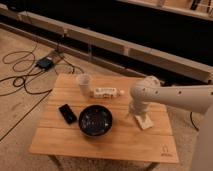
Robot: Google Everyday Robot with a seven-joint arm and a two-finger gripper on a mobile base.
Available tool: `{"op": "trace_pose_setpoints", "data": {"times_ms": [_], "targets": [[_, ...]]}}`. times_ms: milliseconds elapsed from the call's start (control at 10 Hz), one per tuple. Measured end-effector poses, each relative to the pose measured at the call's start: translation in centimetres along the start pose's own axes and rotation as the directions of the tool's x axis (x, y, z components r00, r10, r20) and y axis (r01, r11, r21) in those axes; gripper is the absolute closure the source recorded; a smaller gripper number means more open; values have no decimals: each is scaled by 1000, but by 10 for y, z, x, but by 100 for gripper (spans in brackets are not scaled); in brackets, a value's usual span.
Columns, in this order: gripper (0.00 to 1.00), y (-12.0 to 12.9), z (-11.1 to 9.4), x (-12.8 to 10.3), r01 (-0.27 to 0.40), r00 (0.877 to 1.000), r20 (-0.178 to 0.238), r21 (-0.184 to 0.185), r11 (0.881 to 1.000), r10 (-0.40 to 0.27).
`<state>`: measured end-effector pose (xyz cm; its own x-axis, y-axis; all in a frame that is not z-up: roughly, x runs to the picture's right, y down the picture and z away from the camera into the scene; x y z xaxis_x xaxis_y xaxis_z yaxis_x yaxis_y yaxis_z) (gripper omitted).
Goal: Place the white sponge in the ceramic cup
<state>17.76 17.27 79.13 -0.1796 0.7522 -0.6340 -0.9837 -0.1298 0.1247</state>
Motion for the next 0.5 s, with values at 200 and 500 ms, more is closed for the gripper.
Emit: {"op": "trace_pose_setpoints", "data": {"times_ms": [200,500], "targets": [[35,-12,2,-4,9,1000,-25,40,999,-8],[35,-35,16,-13,6,998,-62,93,996,-1]]}}
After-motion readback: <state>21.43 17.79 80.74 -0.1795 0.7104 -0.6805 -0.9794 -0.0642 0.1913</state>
